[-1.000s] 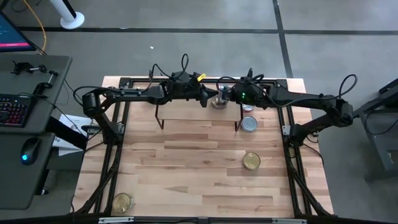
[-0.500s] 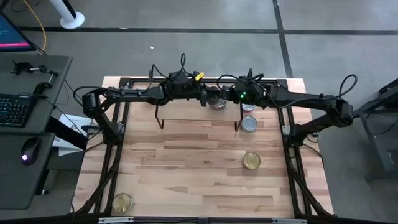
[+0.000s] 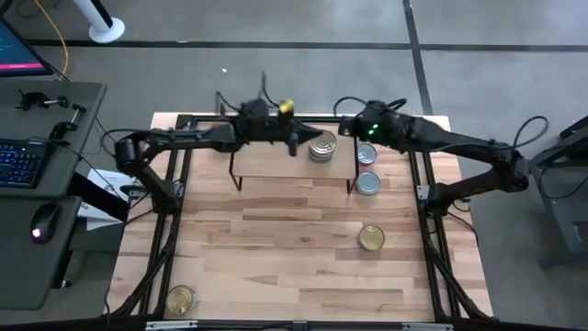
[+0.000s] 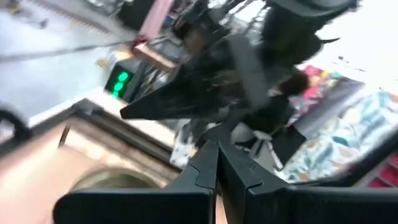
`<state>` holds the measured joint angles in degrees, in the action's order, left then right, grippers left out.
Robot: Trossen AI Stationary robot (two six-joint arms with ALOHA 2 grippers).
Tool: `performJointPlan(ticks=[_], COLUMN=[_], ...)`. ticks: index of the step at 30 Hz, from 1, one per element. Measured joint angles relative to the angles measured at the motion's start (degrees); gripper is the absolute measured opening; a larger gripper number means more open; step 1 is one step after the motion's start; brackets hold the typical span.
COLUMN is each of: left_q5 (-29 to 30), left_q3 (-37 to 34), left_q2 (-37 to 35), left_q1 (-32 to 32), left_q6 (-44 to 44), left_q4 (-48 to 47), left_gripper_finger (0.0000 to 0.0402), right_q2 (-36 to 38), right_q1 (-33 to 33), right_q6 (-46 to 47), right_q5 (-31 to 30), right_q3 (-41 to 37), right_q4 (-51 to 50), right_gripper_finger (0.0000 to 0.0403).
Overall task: Stack canned seafood by type on shelf
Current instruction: Adjust the stacked blue pink tuna cans on the shelf
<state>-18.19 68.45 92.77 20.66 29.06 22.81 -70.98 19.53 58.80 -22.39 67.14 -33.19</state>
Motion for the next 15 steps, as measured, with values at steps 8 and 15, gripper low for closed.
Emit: performJointPlan(ticks=[8,15], left_q5=[5.0,11.9], left_q3=[-2.1,-5.9], left_q2=[-14.0,-9.9], left_q1=[0.8,-1.6], left_q6=[-15.8,-22.9], left_q4=[-32.9,-38.6], left_gripper_finger=[0.0000,0.0000], right_q2=[2.1,2.1], right_q1=[-4.5,-8.5], right_q6=[-11.2,-14.3], right_q5=[3.7,-1.3], right_q3=[6.6,10.1], right_q4=[2.3,1.6], right_gripper_finger=[0.0000,0.0000])
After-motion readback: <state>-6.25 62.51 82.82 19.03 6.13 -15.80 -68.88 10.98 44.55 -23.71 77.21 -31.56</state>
